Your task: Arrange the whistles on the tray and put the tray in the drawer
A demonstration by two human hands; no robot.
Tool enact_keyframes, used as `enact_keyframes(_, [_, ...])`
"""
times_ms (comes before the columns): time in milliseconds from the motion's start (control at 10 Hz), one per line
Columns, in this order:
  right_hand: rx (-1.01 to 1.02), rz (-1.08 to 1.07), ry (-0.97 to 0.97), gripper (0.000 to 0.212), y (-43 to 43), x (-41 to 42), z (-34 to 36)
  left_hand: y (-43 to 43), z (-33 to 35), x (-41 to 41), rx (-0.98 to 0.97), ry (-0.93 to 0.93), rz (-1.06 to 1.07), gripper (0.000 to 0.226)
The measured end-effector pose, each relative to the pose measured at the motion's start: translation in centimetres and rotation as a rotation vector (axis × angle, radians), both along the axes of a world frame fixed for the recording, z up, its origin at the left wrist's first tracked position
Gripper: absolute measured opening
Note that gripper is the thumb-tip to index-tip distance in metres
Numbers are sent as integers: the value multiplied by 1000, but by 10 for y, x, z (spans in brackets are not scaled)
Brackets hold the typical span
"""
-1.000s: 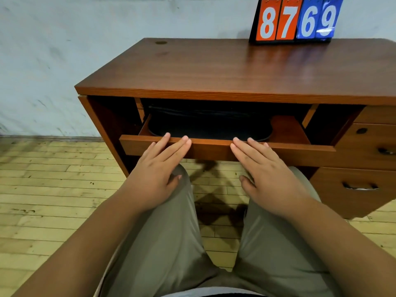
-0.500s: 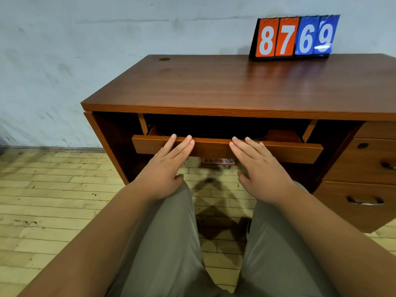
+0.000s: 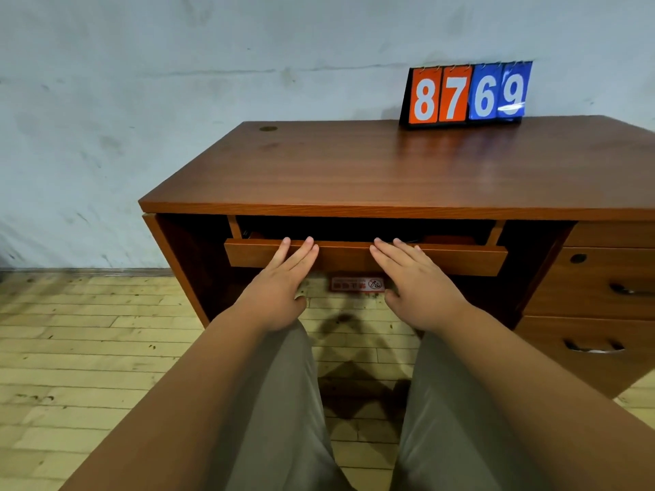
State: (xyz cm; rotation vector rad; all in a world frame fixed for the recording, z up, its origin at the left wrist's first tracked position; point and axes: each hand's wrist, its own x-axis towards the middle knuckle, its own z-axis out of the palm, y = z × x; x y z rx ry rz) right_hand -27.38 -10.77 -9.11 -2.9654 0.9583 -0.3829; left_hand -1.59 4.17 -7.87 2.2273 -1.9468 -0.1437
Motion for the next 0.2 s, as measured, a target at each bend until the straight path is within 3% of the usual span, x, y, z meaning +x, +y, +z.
enact_keyframes(200, [168, -74, 121, 82, 18, 12, 38, -8, 22, -10, 47, 48, 69, 85])
